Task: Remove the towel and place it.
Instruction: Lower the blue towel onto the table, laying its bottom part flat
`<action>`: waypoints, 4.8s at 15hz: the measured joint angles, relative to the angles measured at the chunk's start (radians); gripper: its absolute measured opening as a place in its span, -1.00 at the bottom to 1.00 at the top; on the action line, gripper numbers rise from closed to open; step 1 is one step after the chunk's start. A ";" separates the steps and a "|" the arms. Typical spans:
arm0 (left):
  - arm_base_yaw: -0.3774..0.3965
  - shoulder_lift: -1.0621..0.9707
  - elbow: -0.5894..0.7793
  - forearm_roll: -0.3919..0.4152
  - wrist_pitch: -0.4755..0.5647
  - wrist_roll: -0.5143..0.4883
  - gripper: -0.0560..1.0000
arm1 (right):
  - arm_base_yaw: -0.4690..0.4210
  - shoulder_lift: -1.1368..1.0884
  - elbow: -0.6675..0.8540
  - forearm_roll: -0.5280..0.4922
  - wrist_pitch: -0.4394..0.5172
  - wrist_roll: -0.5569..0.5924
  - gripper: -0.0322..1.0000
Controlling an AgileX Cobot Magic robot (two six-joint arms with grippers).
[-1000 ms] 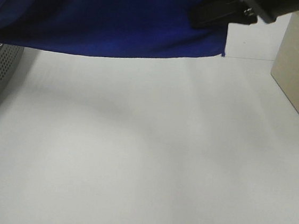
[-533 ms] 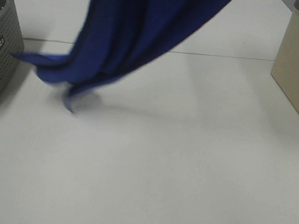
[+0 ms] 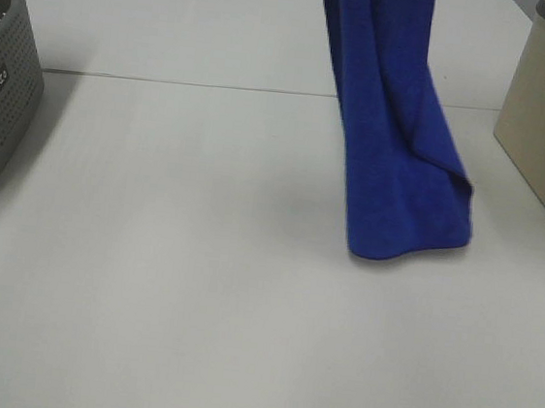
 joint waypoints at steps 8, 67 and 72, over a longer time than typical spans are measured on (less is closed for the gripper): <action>0.187 0.132 0.000 0.001 -0.346 -0.003 -0.89 | 0.000 0.118 -0.008 -0.092 -0.442 0.000 -0.90; 0.235 0.114 -0.299 -0.352 1.016 -0.049 -0.89 | -0.014 0.160 -0.192 0.177 0.300 0.170 -0.90; 0.235 -0.070 0.068 -0.442 1.015 -0.056 -0.89 | -0.015 0.077 0.038 0.213 0.313 0.213 -0.90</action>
